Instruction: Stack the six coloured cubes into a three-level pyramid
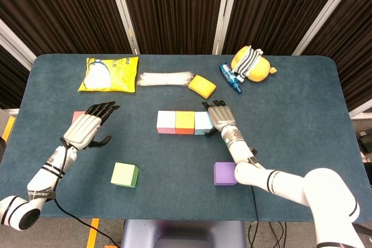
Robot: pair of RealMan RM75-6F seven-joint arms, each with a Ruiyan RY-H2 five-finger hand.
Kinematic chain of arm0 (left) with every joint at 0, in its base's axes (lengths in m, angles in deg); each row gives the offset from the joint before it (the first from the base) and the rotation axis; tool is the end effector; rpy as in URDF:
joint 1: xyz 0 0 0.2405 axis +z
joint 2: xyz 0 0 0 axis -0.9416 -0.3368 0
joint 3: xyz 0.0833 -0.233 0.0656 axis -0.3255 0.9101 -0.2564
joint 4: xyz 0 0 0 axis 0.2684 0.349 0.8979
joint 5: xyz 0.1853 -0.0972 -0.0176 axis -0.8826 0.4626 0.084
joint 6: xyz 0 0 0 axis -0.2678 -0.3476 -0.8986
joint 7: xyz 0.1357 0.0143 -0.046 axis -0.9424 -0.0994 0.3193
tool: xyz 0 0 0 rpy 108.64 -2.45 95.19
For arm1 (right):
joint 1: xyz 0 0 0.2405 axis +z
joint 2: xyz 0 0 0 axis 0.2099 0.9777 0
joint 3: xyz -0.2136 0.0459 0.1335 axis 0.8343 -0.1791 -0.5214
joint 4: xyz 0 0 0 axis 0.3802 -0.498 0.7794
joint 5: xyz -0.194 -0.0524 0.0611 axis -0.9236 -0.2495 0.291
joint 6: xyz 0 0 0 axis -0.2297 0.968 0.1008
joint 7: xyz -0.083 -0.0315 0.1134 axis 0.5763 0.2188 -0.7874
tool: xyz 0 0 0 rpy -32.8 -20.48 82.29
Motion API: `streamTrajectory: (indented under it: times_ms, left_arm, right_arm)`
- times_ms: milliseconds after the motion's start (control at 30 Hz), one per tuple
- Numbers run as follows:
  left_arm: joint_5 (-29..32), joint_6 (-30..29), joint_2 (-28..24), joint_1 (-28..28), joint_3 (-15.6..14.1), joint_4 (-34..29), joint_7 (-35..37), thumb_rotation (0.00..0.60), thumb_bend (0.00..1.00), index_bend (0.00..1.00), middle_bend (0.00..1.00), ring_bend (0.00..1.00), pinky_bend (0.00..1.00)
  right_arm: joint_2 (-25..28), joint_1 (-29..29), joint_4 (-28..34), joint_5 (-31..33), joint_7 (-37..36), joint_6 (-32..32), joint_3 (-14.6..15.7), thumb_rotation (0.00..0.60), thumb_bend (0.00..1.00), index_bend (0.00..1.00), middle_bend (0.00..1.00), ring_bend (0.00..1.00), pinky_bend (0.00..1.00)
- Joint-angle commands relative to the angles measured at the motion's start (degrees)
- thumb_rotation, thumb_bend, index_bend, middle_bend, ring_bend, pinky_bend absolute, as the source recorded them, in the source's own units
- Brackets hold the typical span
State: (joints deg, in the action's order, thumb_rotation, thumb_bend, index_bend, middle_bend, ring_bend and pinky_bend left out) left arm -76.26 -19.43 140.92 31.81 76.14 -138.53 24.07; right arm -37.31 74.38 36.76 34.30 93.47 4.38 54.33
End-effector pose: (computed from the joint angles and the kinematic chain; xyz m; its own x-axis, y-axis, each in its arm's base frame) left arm -0.1880 0.3461 0.1025 0.3967 0.2301 0.8886 0.8782 -0.3771 -0.2944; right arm -0.1222 -0.4296 -0.0497 0.4158 -0.4514 0.7895 -0.9085 -0.1654 0.3838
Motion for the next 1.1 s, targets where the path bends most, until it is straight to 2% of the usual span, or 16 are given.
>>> streamTrajectory:
  times_ms: [33,100,333,433,600,767,867,1000,1100]
  left_arm:
    - [0.02,0.17,-0.17,-0.15,0.10,-0.16,-0.25,0.600,0.38,0.00,0.00,0.00,0.09]
    - [-0.09,0.04,-0.33,-0.12,0.14,-0.37,-0.41,0.600,0.38,0.00,0.00,0.00,0.09]
    - [-0.12,-0.96,-0.42,0.57,0.04,-0.25,-0.68,0.600,0.38,0.00,0.00,0.00,0.09]
    - [0.03,-0.96,-0.40,0.84,-0.18,-0.29,-0.76,0.600,0.38,0.00,0.00,0.00,0.09]
    - [0.32,-0.76,-0.38,0.92,-0.23,-0.58,-1.14,0.600,0.38,0.00,0.00,0.00,0.09]
    - [0.86,-0.63,-0.37,0.95,-0.08,-0.78,-1.52,0.600,0.38,0.00,0.00,0.00,0.09]
    - [0.99,-0.59,-0.39,0.97,-0.05,-0.78,-1.54,0.600,0.38,0.00,0.00,0.00,0.09]
    - [1.45,-0.07,-0.29,0.93,-0.02,-0.04,-1.24,0.600,0.38,0.00,0.00,0.00,0.09]
    - [1.52,0.39,-0.21,0.78,0.01,0.44,-0.97,0.600,0.38,0.00,0.00,0.00,0.09]
  right_arm:
    - [2.16,-0.69,3.02,-0.78,-0.61,0.90,-0.14,0.600,0.29,0.07,0.21,0.03,0.07]
    - [4.28,-1.30,5.76,-1.43,-0.95,1.48,-0.14,0.600,0.29,0.03,0.16,0.00,0.05]
    - [15.55,-5.97,18.11,-4.80,-5.17,3.41,-0.05,0.600,0.29,0.01,0.15,0.00,0.04]
    - [17.59,-7.46,18.82,-6.67,-6.49,3.80,0.74,0.600,0.29,0.01,0.16,0.00,0.04]
    - [15.71,-6.88,13.63,-6.02,-7.10,2.44,1.15,0.600,0.29,0.01,0.15,0.00,0.04]
    - [10.45,-4.29,5.24,-4.21,-6.82,-0.30,0.80,0.600,0.29,0.02,0.15,0.00,0.04]
    - [9.43,-3.78,3.64,-3.79,-6.65,-0.77,0.77,0.600,0.29,0.03,0.15,0.00,0.03]
    - [2.10,-0.43,-6.72,-1.64,-6.24,-4.29,-0.01,0.600,0.29,0.05,0.15,0.00,0.02]
    - [-0.37,0.52,-10.11,-1.59,-6.59,-5.48,-0.52,0.600,0.29,0.05,0.15,0.00,0.02]
